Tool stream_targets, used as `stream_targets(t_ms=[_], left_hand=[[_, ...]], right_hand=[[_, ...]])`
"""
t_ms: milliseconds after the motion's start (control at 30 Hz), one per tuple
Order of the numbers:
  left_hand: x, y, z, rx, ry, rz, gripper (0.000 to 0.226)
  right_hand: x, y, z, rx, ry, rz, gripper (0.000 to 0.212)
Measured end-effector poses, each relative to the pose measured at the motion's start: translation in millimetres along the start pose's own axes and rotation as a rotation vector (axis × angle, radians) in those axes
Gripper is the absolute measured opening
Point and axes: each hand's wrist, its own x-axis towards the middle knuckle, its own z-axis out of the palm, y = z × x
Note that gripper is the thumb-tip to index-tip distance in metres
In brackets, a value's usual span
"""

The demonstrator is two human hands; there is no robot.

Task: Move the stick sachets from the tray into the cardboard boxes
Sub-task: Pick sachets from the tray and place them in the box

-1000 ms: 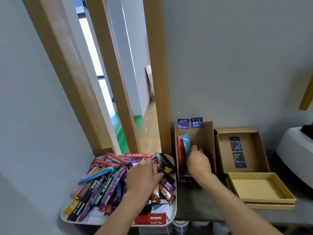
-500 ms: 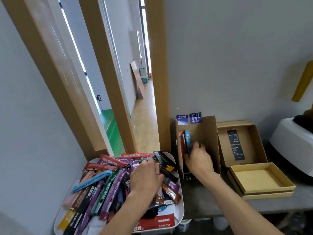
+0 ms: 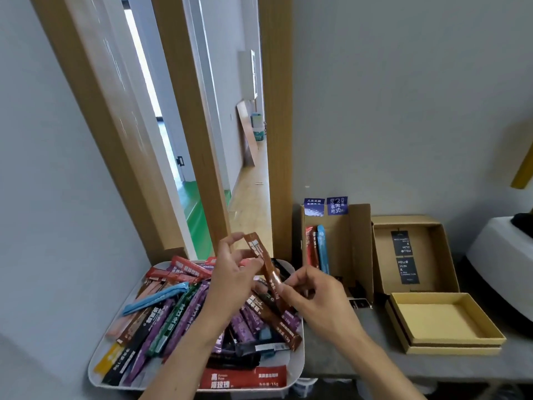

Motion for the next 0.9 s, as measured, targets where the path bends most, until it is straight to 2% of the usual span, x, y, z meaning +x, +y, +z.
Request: stream_targets(t_ms=[67, 167, 300, 433, 533, 600, 667, 733, 833, 900], left_hand=[[-1, 4, 2, -0.057, -0.007, 0.002, 0.051], [-1, 4, 7, -0.067, -0.006, 0.027, 0.037], [0, 5, 15, 0.0, 0.081, 0.054, 0.024], [-2, 8, 31, 0.071, 0.061, 0.118, 0.016], [-3, 7, 42, 0.105, 0.063, 0.165, 0.016], [-3, 4, 45, 0.133, 0.112, 0.199, 0.019], [-2, -4, 40, 0.241, 0.169, 0.221, 0.018], [-1, -13, 31, 0.459, 0.195, 0.229, 0.015], [-4, -25, 20, 0.804, 0.149, 0.234, 0.013], [-8, -31, 16, 0.946, 0.122, 0.24, 0.011]], right_hand=[[-1, 3, -2, 0.017, -0.002, -0.006, 0.02], [2, 13, -6, 0.001, 0.028, -0.006, 0.021], [2, 24, -14, -0.077, 0.049, -0.04, 0.022], [-1, 23, -19, -0.237, 0.1, -0.13, 0.035], [0, 18, -20, -0.426, 0.232, -0.237, 0.031], [3, 17, -23, -0.51, 0.333, -0.203, 0.026], [9, 20, -25, -0.519, 0.41, -0.137, 0.029], [19, 28, -25, -0.545, 0.458, -0.142, 0.034], [43, 39, -21, -0.69, 0.428, -0.001, 0.043], [58, 43, -19, -0.768, 0.371, 0.113, 0.048]])
